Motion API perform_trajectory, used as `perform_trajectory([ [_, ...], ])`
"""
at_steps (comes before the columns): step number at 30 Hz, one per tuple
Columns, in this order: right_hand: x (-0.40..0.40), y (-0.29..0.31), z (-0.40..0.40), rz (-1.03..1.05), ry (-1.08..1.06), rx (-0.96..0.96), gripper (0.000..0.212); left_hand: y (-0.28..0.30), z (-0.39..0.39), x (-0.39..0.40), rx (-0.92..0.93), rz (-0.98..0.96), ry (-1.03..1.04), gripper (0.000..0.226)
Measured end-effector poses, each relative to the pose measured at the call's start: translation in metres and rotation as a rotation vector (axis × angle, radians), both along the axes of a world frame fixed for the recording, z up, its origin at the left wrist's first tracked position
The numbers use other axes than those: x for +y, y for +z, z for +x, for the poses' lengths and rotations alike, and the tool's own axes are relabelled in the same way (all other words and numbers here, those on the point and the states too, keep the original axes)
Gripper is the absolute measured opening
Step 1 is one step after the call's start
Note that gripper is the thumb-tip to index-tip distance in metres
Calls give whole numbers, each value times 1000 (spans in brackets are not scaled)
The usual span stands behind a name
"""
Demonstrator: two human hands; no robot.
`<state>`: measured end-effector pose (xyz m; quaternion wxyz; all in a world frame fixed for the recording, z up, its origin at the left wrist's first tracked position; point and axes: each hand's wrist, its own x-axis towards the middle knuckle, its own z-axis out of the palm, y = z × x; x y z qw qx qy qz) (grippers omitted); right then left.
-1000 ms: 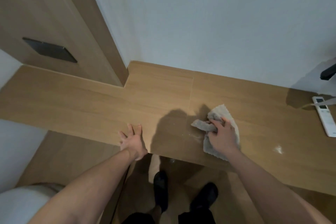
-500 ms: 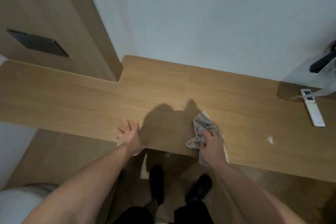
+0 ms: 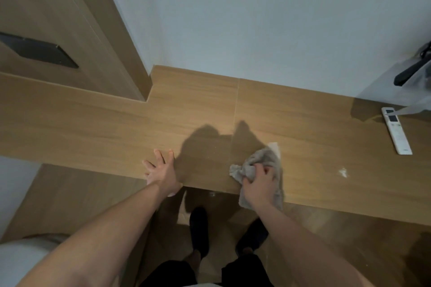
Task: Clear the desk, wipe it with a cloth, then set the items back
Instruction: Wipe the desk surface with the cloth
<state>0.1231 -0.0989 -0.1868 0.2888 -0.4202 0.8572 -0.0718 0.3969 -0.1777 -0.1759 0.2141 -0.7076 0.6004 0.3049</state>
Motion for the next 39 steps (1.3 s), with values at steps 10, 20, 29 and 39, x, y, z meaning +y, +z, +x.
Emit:
perform_trajectory([
  [10,-21,60,-98,-258,-169,-213,70,1,2,-1,27,-1,-5,120],
  [20,-4,6,-29,-4,-244,-82,52,4,-3,1,-13,-19,-13,117],
  [29,34,4,24,-30,391,-24,52,4,-2,1,1,-19,-24,116],
  [39,-43,52,-31,-336,161,-66,61,8,-1,2,47,-23,15,112],
])
